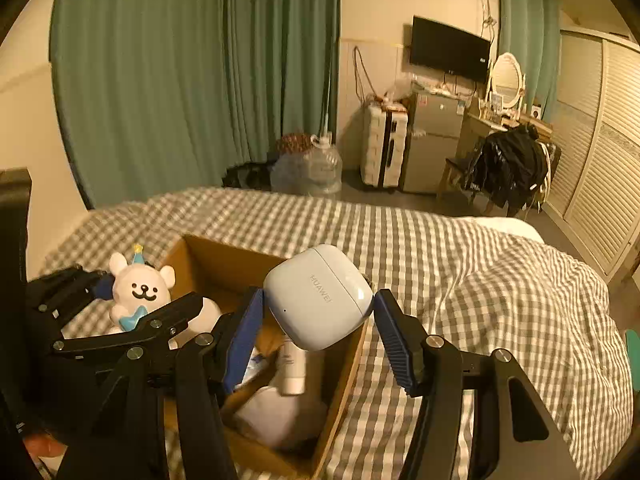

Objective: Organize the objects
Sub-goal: 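Lower the bear figurine and earbud case into the box and release both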

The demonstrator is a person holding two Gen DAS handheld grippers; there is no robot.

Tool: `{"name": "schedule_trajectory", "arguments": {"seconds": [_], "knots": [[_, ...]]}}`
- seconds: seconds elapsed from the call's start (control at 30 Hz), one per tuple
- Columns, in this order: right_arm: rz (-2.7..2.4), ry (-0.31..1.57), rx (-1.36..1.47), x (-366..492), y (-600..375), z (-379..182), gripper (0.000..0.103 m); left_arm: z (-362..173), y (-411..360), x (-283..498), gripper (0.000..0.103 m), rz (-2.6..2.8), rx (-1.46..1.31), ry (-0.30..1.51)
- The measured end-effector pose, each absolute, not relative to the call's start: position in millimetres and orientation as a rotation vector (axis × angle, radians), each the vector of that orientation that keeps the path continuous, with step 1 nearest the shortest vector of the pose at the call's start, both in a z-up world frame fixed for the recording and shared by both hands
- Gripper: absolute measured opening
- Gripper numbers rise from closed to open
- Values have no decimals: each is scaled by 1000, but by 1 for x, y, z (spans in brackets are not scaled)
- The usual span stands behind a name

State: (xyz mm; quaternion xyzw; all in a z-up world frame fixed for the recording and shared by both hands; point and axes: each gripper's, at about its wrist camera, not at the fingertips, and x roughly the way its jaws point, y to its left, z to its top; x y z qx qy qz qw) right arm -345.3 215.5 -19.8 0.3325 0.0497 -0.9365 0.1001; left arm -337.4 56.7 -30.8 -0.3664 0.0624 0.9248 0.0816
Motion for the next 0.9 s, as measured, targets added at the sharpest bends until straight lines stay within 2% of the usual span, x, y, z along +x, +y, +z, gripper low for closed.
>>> {"name": "schedule_trajectory", "arguments": {"seconds": [0.07,0.27,0.43,0.47,0.5,0.53,0.57,0.73,0.8,0.9], "knots": [[-2753,157,1023,-361,214,-34,57,-39,61,-343,50,2756,-1071,218],[-2667,83,1122,-396,221,-59,57,-37,75,-350,50,2776,-985,407],[-2662,80,1120,-403,221,-59,58,-38,66,-350,51,2754,-972,311],[-2653,53,1124,-403,222,-60,58,-38,63,-351,53,2750,-975,297],[-2645,33,1124,-404,222,-61,63,-37,61,-349,56,2747,-980,284],[-2642,21,1122,-404,222,-61,73,-37,59,-348,60,2749,-987,274],[-2654,18,1116,-402,222,-60,75,-37,57,-346,66,2752,-999,265],[-2703,0,1084,-392,226,-47,77,-29,55,-334,71,2755,-1016,250],[-2723,-4,1068,-385,227,-38,77,-19,55,-326,82,2764,-999,239],[-2762,7,1033,-370,230,-21,77,0,51,-312,83,2780,-965,228]]}}
